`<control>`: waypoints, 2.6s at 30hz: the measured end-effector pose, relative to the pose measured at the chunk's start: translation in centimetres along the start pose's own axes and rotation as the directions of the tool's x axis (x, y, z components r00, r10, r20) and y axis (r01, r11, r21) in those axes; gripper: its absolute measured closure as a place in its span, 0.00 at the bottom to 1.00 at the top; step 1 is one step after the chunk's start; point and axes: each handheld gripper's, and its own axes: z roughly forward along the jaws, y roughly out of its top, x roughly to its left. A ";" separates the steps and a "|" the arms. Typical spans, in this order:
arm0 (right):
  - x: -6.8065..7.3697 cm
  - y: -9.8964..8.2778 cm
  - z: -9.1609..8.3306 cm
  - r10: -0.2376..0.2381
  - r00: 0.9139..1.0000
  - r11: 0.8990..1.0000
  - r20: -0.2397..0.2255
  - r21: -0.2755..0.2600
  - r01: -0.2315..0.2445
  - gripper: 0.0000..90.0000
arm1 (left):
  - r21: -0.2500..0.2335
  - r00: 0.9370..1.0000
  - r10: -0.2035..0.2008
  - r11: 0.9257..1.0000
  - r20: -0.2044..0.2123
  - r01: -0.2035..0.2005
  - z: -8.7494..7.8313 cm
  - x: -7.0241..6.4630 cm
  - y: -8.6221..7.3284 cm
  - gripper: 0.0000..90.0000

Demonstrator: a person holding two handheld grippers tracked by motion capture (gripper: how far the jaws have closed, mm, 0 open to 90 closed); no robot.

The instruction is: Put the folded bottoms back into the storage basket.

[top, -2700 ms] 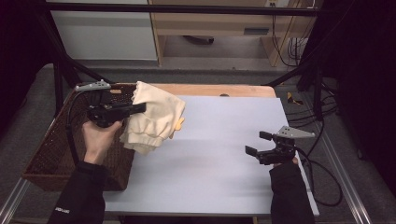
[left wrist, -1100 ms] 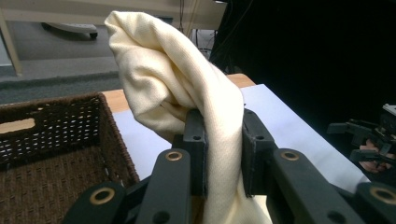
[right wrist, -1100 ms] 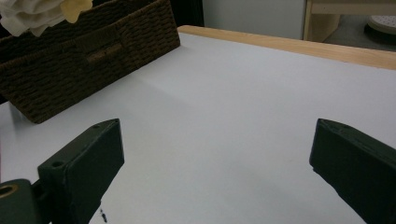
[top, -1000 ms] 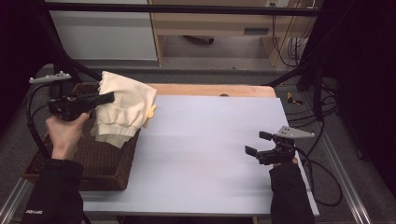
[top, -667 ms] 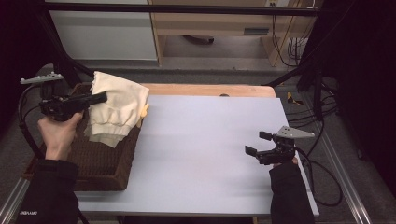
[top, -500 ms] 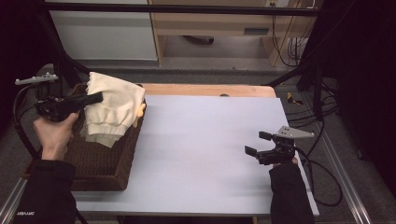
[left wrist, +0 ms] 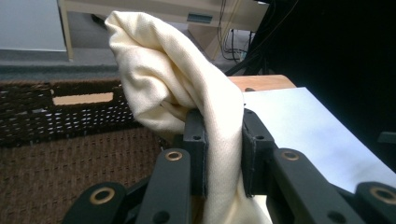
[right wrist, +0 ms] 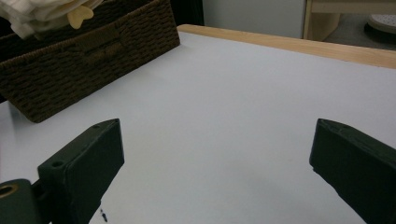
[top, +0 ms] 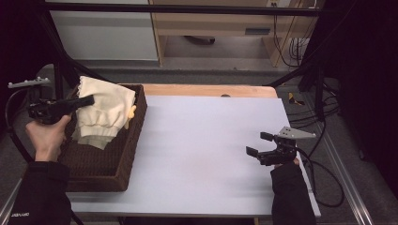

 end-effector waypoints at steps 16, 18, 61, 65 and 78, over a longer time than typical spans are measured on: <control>0.0 0.0 0.0 -0.002 1.000 1.000 0.000 0.001 0.002 0.04 | 0.033 0.998 -0.025 0.999 -0.051 0.026 0.1 2.1 -1.4 0.83; 0.0 0.0 0.0 -0.001 1.000 1.000 0.002 0.002 0.001 0.04 | 0.041 0.998 -0.021 0.999 -0.057 0.023 0.1 2.1 -1.6 0.83; 0.0 0.0 0.1 -0.001 1.000 1.000 0.001 0.003 0.001 0.04 | 0.164 0.994 -0.032 0.985 -0.107 0.050 3.5 4.1 -6.0 0.83; 0.0 0.0 0.1 -0.001 1.000 1.000 0.002 0.003 0.001 0.04 | 0.184 0.994 -0.034 0.982 -0.105 0.053 4.1 4.2 -6.5 0.83; 0.0 -0.1 0.1 -0.001 1.000 1.000 0.002 0.003 0.001 0.04 | 0.221 0.993 -0.038 0.973 -0.109 0.062 5.4 4.4 -7.3 0.83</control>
